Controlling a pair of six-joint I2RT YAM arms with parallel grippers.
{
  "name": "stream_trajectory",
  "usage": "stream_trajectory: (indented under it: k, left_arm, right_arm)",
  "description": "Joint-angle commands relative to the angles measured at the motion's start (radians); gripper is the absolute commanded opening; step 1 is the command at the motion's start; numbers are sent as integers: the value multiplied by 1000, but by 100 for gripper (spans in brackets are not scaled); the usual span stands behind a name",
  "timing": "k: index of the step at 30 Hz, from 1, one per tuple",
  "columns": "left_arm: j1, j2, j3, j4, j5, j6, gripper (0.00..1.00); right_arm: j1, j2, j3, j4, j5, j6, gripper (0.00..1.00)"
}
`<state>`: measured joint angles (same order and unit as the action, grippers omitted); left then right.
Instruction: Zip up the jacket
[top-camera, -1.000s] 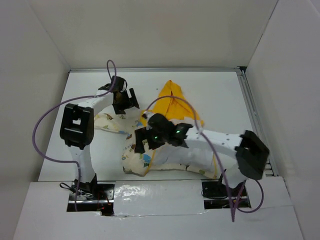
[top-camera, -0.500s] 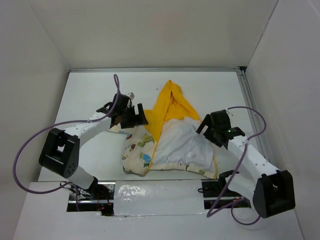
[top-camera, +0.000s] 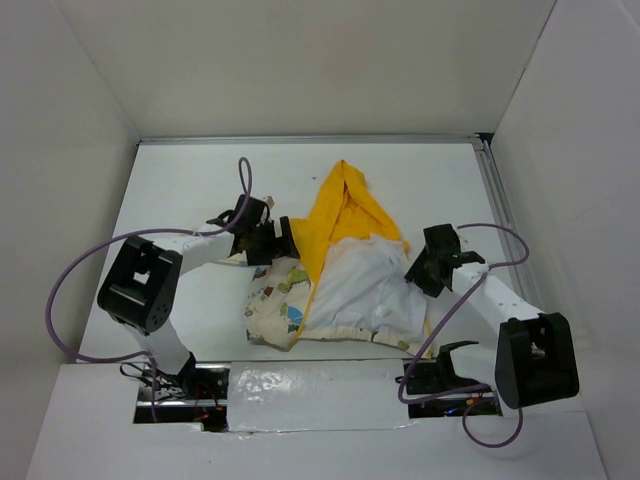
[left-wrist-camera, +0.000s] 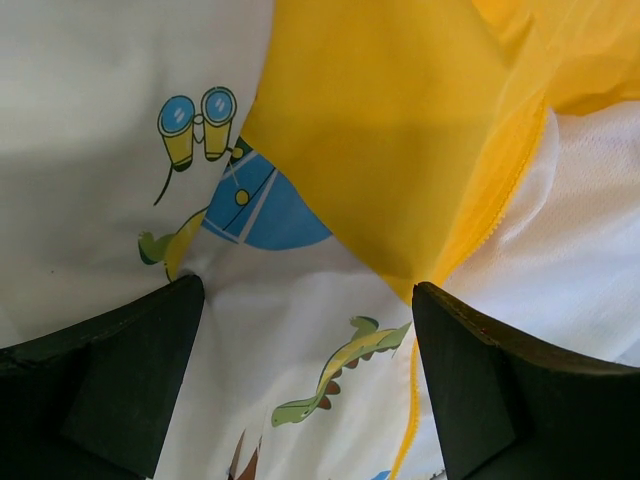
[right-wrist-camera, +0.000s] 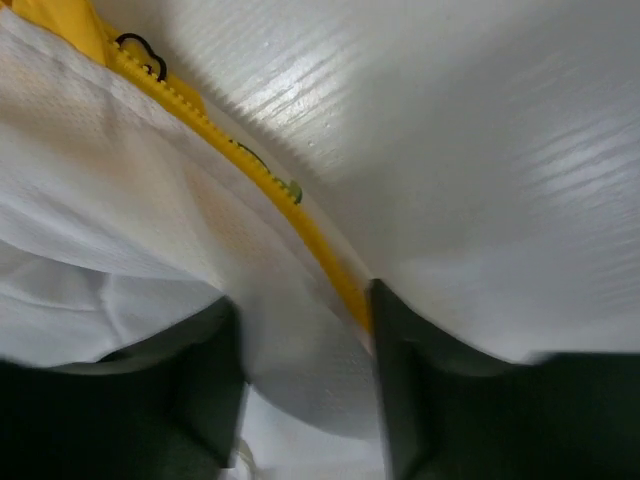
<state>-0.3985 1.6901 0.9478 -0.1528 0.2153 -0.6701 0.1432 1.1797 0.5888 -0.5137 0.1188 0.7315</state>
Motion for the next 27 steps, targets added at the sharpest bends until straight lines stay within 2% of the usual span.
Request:
stream_trajectory:
  k: [1, 2, 3, 6, 9, 10, 12, 16, 18, 19, 20, 21, 22, 23, 24, 27]
  left_arm:
    - [1, 54, 26, -2, -8, -16, 99]
    - [3, 56, 28, -1, -10, -19, 99]
    - [4, 56, 28, 2, -7, -17, 99]
    - [7, 51, 37, 12, 6, -6, 99]
    - [6, 49, 58, -11, -8, -22, 99]
    - [7, 39, 59, -17, -16, -28, 99]
    - [7, 20, 39, -13, -11, -34, 99]
    - [16, -27, 0, -19, -22, -52, 99]
    - [32, -58, -21, -39, -39, -66, 99]
    - [38, -79, -30, -44, -39, -68, 99]
    - [52, -92, -43, -42, -31, -68, 99]
    - [62, -104, -66, -44, -27, -71, 99]
    - [82, -128, -76, -45, -22, -75, 99]
    - [87, -142, -102, -44, -14, -80, 99]
    - [102, -167, -113, -39, -14, -83, 99]
    - [115, -210, -152, -28, 4, -82, 99]
  right_arm:
    - [-7, 30, -6, 32, -57, -21, 48]
    - [-7, 37, 0, 37, -57, -23, 35]
    - [-4, 41, 9, 29, -41, -21, 17]
    - [36, 17, 109, -29, 46, -18, 12]
    - [148, -11, 254, -129, 180, 5, 5]
    - [230, -3, 291, -181, 212, 11, 5]
    - [312, 33, 402, -233, 269, 28, 5]
    - [524, 219, 554, -322, 338, 88, 5]
    - [639, 390, 692, -376, 352, 101, 13]
    - [677, 459, 744, -406, 367, 111, 22]
    - [747, 571, 854, -434, 383, 123, 25]
    - [778, 616, 903, -483, 399, 124, 30]
    - [804, 650, 943, -494, 406, 121, 48]
    - [844, 682, 992, -493, 392, 88, 58]
    - [858, 679, 990, -449, 331, 42, 74]
    - [881, 554, 901, -260, 217, -39, 79]
